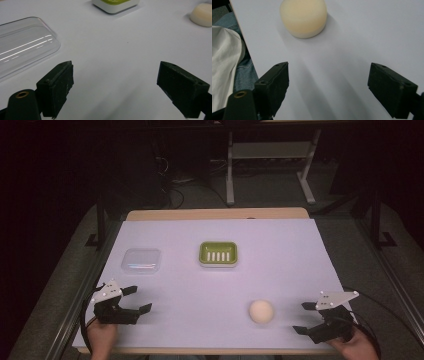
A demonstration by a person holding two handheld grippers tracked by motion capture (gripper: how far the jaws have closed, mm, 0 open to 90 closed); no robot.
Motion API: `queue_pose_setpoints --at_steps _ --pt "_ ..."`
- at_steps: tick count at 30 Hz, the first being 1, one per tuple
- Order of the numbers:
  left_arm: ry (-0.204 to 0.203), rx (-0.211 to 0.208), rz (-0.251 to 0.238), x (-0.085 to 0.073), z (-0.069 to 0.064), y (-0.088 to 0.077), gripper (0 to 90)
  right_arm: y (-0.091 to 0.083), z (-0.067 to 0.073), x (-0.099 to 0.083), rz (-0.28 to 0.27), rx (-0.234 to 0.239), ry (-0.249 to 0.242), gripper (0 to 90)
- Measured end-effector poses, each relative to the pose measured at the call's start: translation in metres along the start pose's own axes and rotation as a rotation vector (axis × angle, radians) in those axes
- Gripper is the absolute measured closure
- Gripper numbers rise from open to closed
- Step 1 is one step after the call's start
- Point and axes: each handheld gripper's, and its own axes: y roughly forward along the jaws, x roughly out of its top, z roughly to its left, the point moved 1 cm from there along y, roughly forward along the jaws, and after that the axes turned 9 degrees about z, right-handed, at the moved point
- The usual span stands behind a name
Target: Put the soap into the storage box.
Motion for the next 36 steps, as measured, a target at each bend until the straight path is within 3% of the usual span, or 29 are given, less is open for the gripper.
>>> queue_pose_setpoints --at_steps 3,7,21,26,36 --pt "-0.002 -0.013 -0.009 0.0 -0.001 0.0 13.2 0.002 0.003 0.003 0.001 0.009 -0.011 16.5" --pt "0.007 0.016 -0.002 0.001 -0.002 -0.001 13.2 0.004 0.006 0.007 0.002 0.013 -0.018 16.5" --pt "0.012 0.024 -0.012 0.0 -0.002 -0.003 13.2 0.011 0.017 0.022 0.02 0.02 -0.044 16.5" --pt "0.029 0.019 -0.01 0.0 -0.003 -0.004 13.2 0.016 0.022 0.031 0.045 0.034 -0.073 17.3" --pt "0.016 0.03 -0.015 -0.001 -0.002 -0.004 13.2 0.016 0.024 0.056 0.081 0.057 -0.133 16.6"
